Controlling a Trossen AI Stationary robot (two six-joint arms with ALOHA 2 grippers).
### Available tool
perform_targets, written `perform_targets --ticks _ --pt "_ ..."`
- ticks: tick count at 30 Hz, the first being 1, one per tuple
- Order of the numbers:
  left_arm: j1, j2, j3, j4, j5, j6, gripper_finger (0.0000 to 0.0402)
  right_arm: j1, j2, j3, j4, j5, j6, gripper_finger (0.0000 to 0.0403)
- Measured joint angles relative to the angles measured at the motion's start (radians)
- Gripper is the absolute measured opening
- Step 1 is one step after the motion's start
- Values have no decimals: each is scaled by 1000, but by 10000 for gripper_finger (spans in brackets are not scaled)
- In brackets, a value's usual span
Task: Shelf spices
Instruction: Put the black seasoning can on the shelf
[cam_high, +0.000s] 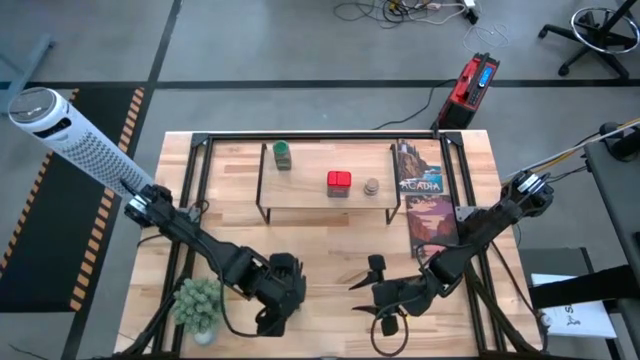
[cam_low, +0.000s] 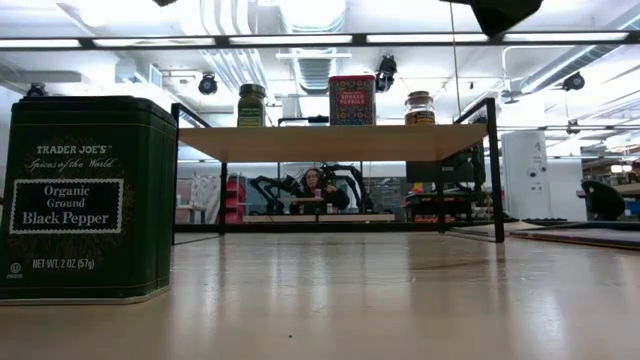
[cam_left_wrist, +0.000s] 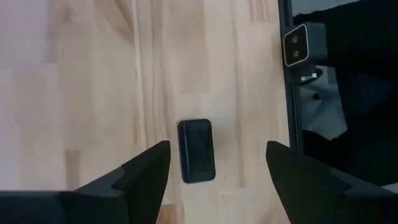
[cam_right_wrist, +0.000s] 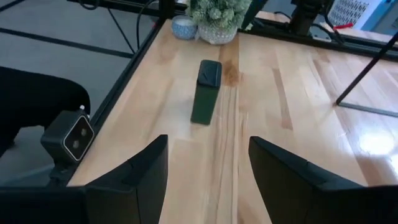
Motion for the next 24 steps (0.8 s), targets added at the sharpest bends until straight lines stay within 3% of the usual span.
perform_targets --ticks 9,24 --pt "-3 12 -118 136 3 -24 270 0 0 -15 3 0 18 199" --pt "-15 110 -117 135 7 -18 272 0 0 -16 2 0 28 199"
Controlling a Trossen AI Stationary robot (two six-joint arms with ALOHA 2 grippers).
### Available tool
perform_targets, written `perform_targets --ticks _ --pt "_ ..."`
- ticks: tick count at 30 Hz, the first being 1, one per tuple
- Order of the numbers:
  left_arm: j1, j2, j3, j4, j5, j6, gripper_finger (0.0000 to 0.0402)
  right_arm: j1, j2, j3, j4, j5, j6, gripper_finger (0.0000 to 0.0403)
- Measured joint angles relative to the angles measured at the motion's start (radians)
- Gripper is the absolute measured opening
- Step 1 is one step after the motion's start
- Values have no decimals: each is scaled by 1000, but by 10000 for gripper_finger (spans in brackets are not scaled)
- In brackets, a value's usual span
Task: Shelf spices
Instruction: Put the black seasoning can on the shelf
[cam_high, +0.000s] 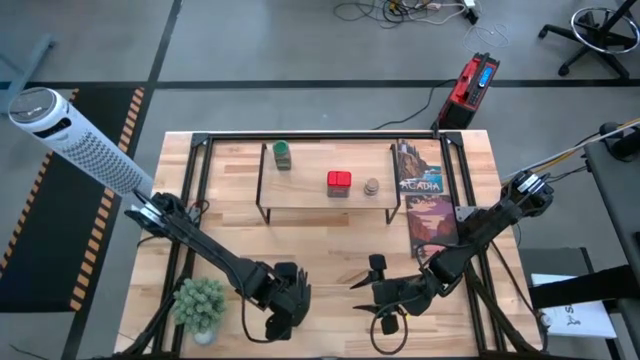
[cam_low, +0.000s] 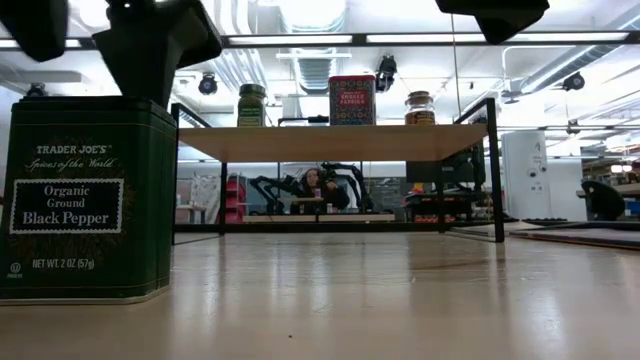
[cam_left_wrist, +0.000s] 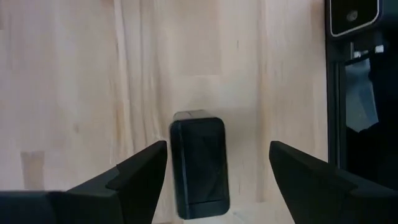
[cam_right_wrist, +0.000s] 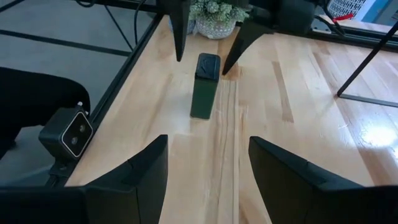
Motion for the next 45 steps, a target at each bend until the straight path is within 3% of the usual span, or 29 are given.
perform_targets --ticks 31,37,45 --pt "-7 131 6 -12 -9 22 269 0 0 -14 10 1 19 199" --pt "-4 149 6 -4 -15 45 240 0 0 -14 13 2 19 199" --pt "-3 155 6 -5 -15 51 171 0 0 -14 15 2 19 199"
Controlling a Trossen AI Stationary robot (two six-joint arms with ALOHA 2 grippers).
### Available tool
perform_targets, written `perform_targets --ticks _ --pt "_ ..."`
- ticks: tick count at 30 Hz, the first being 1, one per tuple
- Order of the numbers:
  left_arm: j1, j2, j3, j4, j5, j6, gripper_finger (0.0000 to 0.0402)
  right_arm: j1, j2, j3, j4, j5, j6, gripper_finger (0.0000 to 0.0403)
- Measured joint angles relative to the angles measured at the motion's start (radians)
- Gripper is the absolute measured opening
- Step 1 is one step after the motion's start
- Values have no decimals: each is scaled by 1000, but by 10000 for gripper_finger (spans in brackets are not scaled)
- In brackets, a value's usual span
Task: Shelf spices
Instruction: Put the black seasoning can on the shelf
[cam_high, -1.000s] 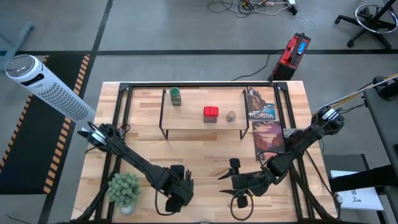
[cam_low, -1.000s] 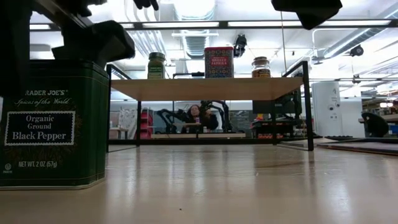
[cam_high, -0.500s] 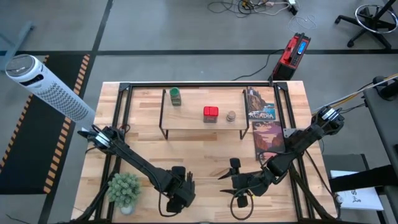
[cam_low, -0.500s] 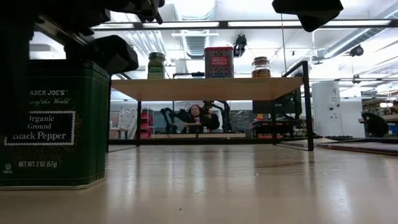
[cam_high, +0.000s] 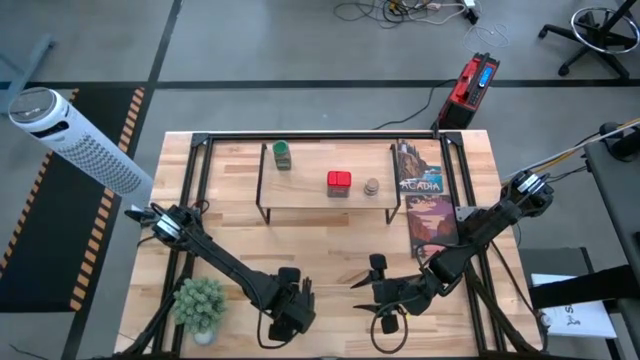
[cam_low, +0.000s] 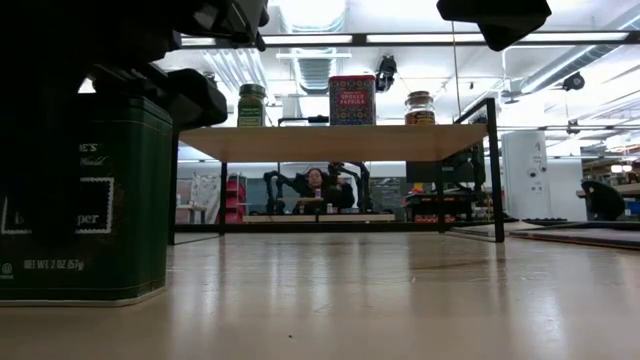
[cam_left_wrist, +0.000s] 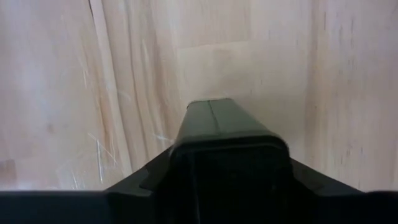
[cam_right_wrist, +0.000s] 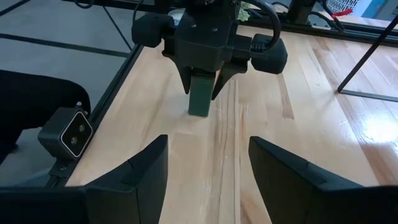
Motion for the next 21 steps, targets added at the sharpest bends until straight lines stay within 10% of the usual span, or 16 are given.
perform_targets --ticks 21 --pt "32 -27 3 -66 85 17 127 0 0 0 0 2 0 199"
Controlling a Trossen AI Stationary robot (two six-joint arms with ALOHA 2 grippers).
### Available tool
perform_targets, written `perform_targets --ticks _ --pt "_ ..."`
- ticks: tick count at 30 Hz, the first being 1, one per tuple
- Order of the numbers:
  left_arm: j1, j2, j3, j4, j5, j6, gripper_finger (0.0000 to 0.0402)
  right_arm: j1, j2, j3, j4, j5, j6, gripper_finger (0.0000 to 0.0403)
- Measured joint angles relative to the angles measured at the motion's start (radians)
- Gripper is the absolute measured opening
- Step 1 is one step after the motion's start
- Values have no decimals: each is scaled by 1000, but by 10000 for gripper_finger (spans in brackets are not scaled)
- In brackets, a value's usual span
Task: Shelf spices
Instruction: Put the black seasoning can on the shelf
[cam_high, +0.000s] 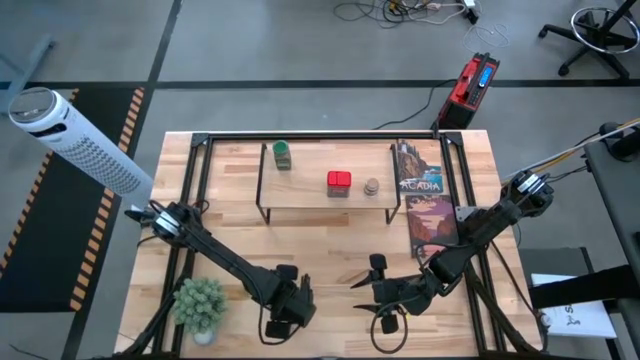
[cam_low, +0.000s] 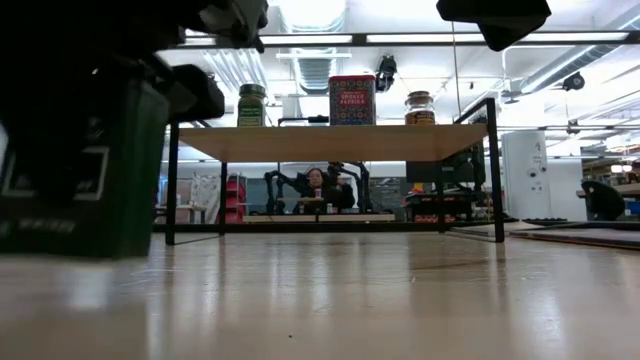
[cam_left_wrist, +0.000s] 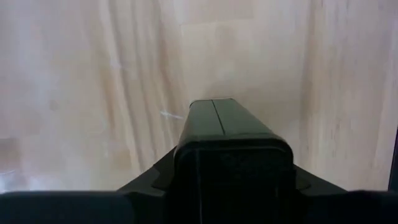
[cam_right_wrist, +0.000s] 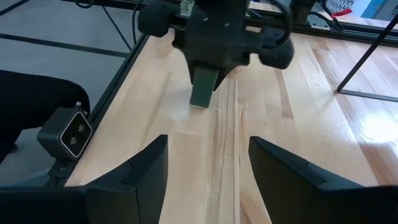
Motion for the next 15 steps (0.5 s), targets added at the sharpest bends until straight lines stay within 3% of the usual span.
perform_targets --ticks 15 --pt "133 -203 0 -104 -1 47 129 0 0 -2 0 3 0 199"
